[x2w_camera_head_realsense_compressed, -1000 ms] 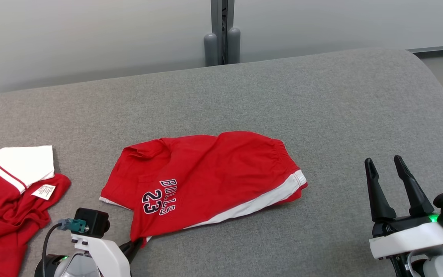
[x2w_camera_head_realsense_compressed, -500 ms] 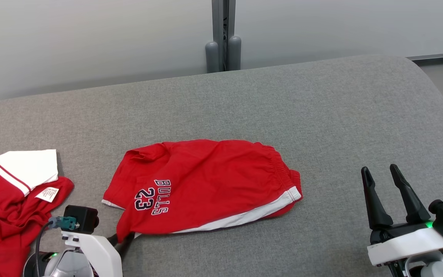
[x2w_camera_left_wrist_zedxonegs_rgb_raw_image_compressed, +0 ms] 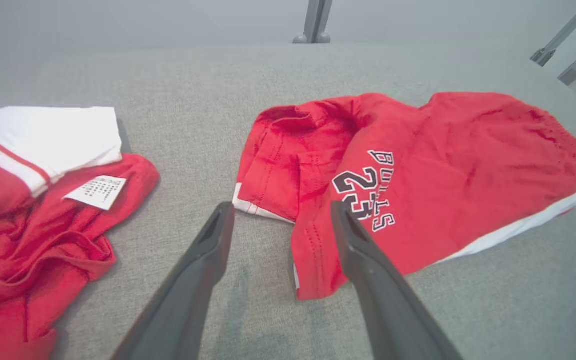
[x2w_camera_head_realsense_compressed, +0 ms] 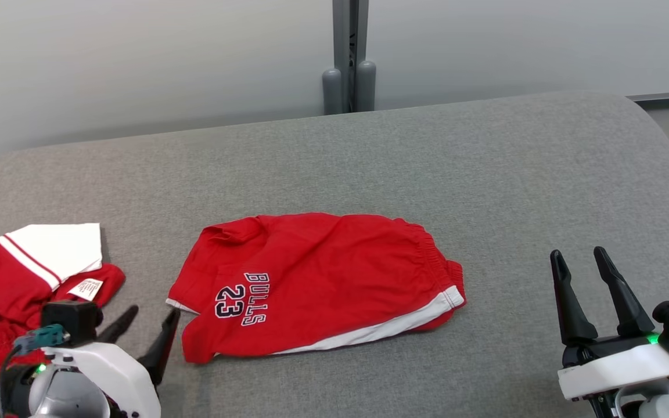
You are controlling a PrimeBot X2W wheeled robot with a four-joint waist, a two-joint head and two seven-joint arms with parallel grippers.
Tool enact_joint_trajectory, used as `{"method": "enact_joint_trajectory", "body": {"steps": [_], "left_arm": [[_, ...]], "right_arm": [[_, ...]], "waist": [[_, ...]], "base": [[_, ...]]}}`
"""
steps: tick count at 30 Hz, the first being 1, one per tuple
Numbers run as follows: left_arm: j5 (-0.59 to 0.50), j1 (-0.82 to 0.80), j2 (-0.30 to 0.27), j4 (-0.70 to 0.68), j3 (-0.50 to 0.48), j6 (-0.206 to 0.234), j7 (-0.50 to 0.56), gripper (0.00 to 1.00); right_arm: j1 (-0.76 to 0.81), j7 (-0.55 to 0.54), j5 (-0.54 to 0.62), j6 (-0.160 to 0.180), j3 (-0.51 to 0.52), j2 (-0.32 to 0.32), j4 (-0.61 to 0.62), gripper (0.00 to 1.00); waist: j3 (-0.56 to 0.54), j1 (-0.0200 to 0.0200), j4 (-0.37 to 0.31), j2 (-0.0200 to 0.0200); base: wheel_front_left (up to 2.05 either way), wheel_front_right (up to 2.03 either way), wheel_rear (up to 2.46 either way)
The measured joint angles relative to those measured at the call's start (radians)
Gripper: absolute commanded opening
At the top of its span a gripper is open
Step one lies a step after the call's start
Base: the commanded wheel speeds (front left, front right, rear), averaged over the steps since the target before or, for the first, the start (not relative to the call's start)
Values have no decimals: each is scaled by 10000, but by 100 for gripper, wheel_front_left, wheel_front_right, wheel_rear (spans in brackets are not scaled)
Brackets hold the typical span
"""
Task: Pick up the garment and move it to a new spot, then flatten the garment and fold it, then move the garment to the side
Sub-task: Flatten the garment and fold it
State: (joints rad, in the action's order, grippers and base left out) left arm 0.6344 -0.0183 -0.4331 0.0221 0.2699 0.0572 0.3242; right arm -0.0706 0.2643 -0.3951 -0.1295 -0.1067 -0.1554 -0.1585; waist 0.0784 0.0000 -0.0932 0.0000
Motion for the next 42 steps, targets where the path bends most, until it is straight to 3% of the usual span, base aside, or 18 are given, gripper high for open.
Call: {"method": "enact_joint_trajectory", "body": {"steps": [7,11,19,22,32,42], "left_arm": [[-449,-63,466,-196,-412,370,-1883,100],[-796,-58,922,255,-608,573,-3501,100],[-1174,-14,1684,761,-686,685,-5511,100],[-1287,90,2031,811,-859,731,-5768,100],[-2263,432,2894,767,-1603,278,-5856,100],[-2972,550,3248,1168,-2061,-184,-5856,100]], "right_arm": [[-2,0,2,0,-52,-12,94,100],[17,0,2,0,-107,-6,128,100],[36,0,-2,0,-251,-27,303,100],[75,0,-23,0,-268,36,401,100],[253,0,102,0,-272,245,351,100],[194,0,453,0,-305,215,111,100]], "waist": [[10,0,337,0],[-47,0,448,0],[-122,0,454,0],[-201,0,451,0],[-371,0,374,0],[-471,0,409,0]], "base": [[0,0,0],[0,0,0],[0,0,0],[0,0,0],[0,0,0],[0,0,0]]}}
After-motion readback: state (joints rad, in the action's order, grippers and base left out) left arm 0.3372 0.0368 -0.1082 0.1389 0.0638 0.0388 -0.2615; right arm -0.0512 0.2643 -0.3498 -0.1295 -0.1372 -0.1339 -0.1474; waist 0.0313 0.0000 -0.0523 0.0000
